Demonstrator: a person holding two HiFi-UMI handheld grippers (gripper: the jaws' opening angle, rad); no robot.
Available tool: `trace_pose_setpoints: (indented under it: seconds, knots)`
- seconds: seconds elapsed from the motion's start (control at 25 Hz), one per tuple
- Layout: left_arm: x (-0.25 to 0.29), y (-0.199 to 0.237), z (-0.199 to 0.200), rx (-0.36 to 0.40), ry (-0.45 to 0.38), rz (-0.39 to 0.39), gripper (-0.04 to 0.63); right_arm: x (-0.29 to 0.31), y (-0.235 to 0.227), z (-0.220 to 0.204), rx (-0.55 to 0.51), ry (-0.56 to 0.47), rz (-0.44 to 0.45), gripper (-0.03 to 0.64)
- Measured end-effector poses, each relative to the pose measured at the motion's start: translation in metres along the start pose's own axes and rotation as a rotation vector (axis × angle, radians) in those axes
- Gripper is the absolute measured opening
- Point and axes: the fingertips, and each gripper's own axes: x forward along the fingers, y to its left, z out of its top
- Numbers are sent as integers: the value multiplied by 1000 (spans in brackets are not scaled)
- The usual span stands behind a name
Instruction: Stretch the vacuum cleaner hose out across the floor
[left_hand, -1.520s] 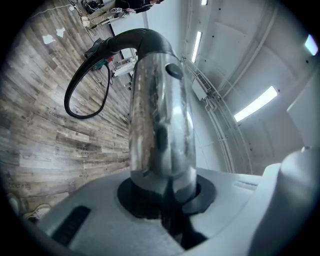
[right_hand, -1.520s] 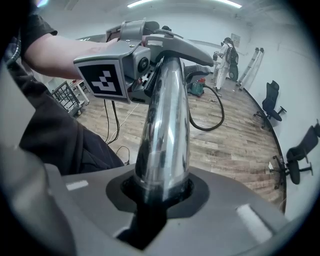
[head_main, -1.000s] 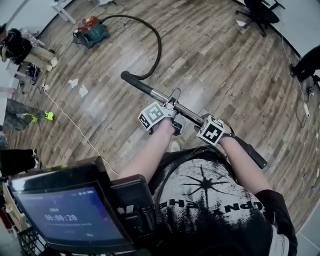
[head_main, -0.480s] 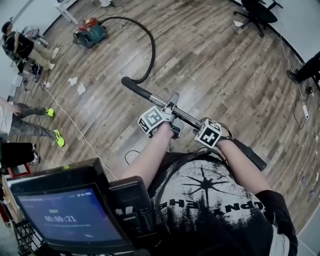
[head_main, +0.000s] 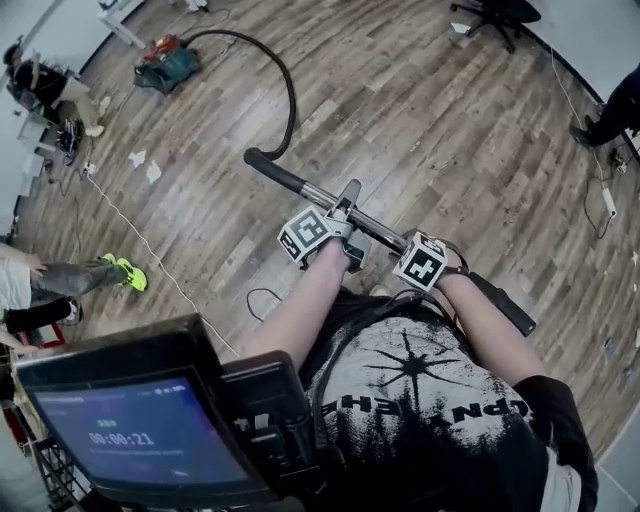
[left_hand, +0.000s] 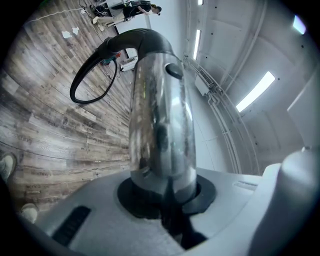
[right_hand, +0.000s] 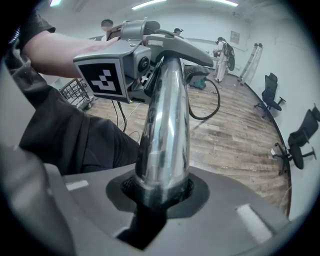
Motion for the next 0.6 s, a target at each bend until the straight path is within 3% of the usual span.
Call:
trace_pose_setpoints:
  seconds: [0.6]
  knots:
    - [-25, -11, -18, -28, 98, -14, 51, -13, 41, -2, 95, 20, -27, 92]
